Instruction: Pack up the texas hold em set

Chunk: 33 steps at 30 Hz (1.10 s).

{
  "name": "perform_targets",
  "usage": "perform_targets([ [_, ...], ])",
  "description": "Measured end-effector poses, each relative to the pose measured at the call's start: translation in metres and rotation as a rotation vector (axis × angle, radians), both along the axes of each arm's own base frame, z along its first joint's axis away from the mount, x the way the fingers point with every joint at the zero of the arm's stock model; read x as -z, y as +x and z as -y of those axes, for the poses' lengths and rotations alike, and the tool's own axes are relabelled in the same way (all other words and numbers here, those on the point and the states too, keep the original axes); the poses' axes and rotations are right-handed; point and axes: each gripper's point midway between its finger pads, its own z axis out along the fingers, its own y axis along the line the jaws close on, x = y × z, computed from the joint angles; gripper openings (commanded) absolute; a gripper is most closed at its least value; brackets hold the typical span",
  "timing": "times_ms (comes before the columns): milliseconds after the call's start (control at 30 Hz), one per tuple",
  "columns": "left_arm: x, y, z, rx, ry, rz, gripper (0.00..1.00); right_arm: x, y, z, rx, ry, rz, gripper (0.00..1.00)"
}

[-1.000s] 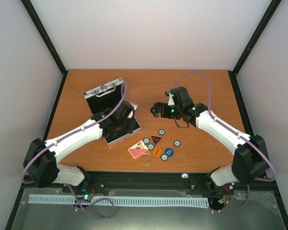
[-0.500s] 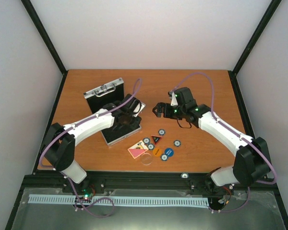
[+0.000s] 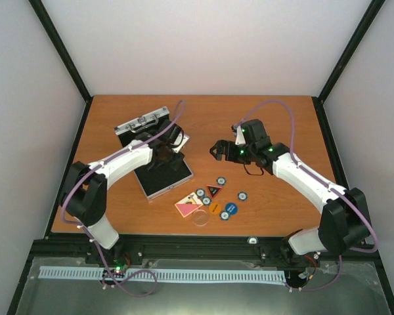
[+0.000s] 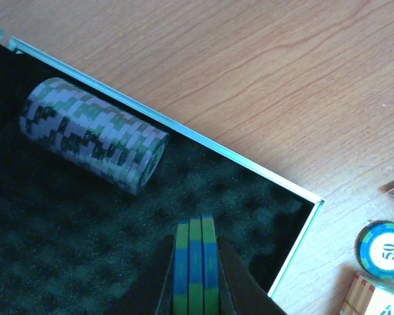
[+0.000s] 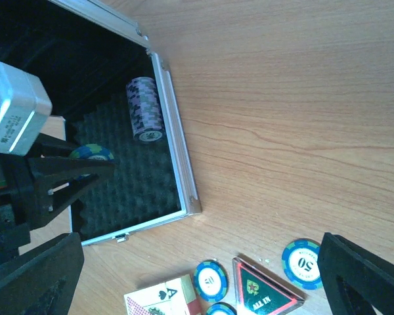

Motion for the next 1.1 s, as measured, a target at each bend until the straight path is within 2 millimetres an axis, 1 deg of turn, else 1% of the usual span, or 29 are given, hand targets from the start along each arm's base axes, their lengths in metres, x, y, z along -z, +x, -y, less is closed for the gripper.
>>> perform_targets([
  [333,0.017,-0.003,0.003,0.034,0.020,-0.049,0.01,0.000,0.002,0.003,0.007,0.006,-0.002,1.00],
  [600,0.029,-0.006,0.005,0.039,0.022,-0.085,0.01,0.008,0.001,0.007,0.011,0.002,-0.019,1.00],
  [900,0.030,-0.004,0.006,0.037,0.014,-0.083,0.01,0.012,-0.001,0.007,0.006,0.007,-0.026,1.00],
  [1100,0.032,0.005,0.009,0.033,0.024,-0.075,0.01,0.014,-0.001,0.008,0.008,0.008,-0.031,1.00],
])
